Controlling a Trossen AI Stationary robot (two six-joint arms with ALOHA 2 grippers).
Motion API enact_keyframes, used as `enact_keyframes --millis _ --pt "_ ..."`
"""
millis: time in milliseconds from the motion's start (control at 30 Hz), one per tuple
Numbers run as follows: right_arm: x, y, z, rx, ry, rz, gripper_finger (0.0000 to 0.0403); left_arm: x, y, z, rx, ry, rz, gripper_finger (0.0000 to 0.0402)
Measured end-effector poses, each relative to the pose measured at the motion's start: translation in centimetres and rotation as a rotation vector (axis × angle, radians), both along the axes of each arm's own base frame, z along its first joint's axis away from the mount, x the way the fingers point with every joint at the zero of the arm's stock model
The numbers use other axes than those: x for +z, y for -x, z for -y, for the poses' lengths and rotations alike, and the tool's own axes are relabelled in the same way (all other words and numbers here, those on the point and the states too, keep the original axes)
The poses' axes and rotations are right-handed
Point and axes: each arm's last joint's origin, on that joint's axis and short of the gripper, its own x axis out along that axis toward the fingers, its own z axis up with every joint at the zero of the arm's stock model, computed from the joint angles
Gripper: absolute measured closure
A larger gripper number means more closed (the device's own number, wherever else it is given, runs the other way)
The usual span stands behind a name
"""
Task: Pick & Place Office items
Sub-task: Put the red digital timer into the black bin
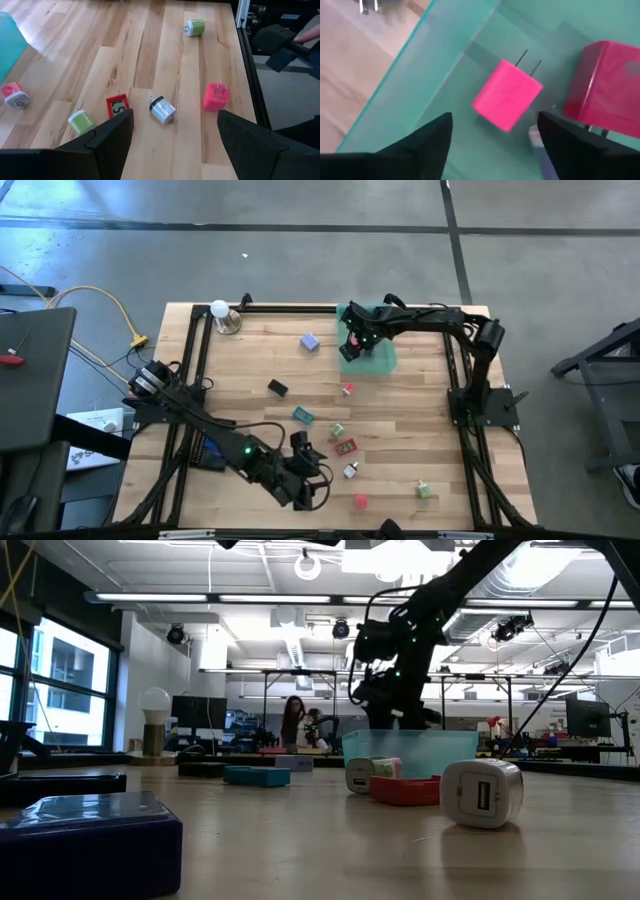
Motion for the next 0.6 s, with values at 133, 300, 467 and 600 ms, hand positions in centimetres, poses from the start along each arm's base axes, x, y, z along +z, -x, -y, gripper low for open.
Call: enact_keyframes --millis 133,300,467,600 --pt "0.9 -0.2 0.0 0.002 -0.006 0.003 0.0108 -0.1 0.1 0.0 0.001 -0.008 -0.013 0.0121" --pt "4.6 0.1 -1.1 0.029 -0.02 -0.006 0.0116 -0.1 0.1 -0.1 0.002 -0.007 -0.015 0.0121" --pt "8.6 0.8 -4.5 0.125 -0.053 0.057 0.0125 -0.2 0.1 -0.1 0.002 -0.01 -0.019 0.0121" --pt "11.1 1.8 -7.9 0.229 -0.109 0.089 0.0129 -0.3 0.2 -0.1 0.006 -0.011 -0.032 0.0121"
